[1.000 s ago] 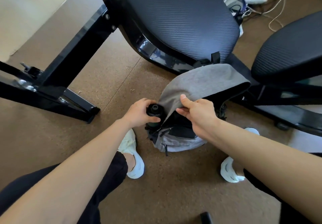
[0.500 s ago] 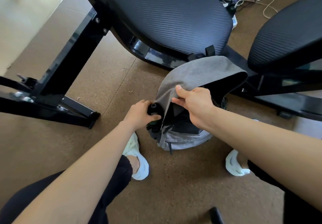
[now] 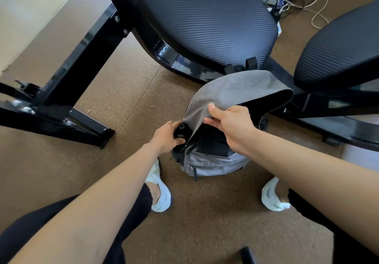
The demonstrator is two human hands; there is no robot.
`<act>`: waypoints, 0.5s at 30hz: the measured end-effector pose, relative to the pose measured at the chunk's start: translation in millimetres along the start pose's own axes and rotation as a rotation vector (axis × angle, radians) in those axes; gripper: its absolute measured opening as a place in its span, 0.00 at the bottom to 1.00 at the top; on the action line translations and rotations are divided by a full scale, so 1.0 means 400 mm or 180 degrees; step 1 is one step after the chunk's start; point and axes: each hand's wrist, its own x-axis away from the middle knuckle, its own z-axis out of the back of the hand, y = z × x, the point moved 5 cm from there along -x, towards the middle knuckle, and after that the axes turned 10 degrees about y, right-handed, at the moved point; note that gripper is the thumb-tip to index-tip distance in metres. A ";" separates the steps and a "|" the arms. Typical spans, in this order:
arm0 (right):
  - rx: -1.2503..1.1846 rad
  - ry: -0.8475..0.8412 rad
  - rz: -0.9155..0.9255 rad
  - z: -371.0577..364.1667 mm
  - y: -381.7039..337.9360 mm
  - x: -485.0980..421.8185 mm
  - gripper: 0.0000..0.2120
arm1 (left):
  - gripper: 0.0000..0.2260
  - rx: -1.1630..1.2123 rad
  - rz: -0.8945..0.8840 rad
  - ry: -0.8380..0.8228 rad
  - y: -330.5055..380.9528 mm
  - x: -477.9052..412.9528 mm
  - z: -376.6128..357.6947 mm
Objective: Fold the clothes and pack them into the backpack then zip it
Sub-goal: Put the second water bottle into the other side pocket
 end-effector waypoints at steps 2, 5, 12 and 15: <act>0.0012 -0.0189 -0.0173 -0.007 -0.008 0.000 0.13 | 0.35 0.0097 0.0015 -0.0028 -0.020 0.002 0.005; 0.0165 -0.0305 -0.0374 0.004 -0.041 -0.012 0.14 | 0.29 0.0187 0.0366 0.0253 -0.043 0.024 0.006; -0.0129 0.0388 -0.0698 0.121 -0.107 -0.059 0.14 | 0.13 0.0987 0.1394 -0.0237 -0.031 0.084 -0.056; -0.0220 0.0453 -0.0728 0.138 -0.115 -0.067 0.11 | 0.09 0.1365 0.1487 -0.0414 0.000 0.092 -0.078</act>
